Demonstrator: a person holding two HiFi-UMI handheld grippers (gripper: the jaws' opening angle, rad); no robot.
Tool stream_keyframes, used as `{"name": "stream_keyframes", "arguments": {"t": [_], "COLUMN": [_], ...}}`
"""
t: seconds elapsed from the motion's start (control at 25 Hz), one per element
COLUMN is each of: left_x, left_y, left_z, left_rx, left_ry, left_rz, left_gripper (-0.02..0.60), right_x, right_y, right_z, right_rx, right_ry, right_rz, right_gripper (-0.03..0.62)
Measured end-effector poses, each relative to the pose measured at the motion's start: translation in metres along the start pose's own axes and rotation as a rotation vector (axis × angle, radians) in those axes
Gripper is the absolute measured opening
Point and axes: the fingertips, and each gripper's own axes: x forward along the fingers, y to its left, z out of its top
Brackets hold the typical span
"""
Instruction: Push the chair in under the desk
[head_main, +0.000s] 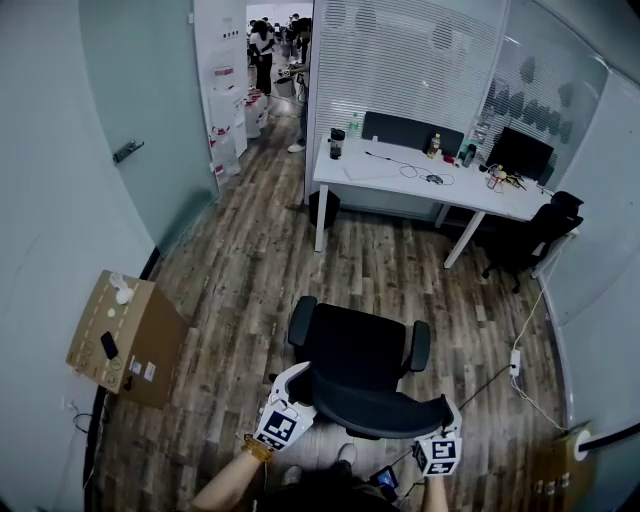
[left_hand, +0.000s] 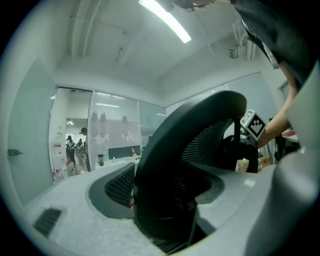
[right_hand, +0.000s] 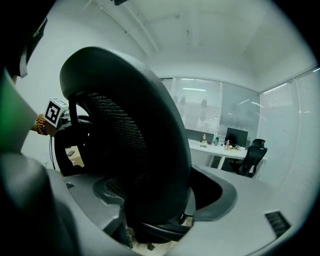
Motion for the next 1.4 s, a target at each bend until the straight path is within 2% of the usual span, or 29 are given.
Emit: {"name": "stream_keyframes", "arguments": {"t": [0.4,0.76,0.88,0.96,1.04,1.12,1.24,1.4], "left_x": [0.022,0.049,0.059,0.075,0.090,0.086,0.072,0.082], "left_y": [0.012,0.028,0.032,0.025,0.009,0.017,0.034,0.039], "left_z": [-0.002,-0.001,0.001,0.007,0.007,0.001,-0.006,-0.003], "left_rx": [-0.016,-0.027,-0.030,-0.036,-0.041,-0.032,-0.035,-0.039], "left_ry": [0.025,0.043,0.048,0.055,0.064,0.065,0.058,0.049], "left_rz": [0.020,0.028,0.054,0.062,0.024,0.012,0.051,0.076], "left_gripper": [0.296,0.296,0.298,0.297,0.298,0.298,0.296,0.297], "right_x": [0.022,0.040,0.048,0.048,0.046,0.057,0.075,0.085], "right_y": [-0.017,-0.026,-0.034,-0.053,-0.073,-0.073,-0.060,-0.066], "right_z": [0.006,0.036,0.041,0.031,0.008,-0.001,0.007,0.023], "right_rx": [0.015,0.043,0.040,0.035,0.032,0.021,-0.001,-0.003], "right_ry": [-0.018,-0.036,-0.019,-0.005,-0.002,-0.016,-0.019,-0.032], "right_rz": [0.035,0.070,0.071,0.069,0.053,0.059,0.087,0.083], "right_gripper": [0.337,0.316,0.316,0.316,0.316,0.316,0.316,0.316]}}
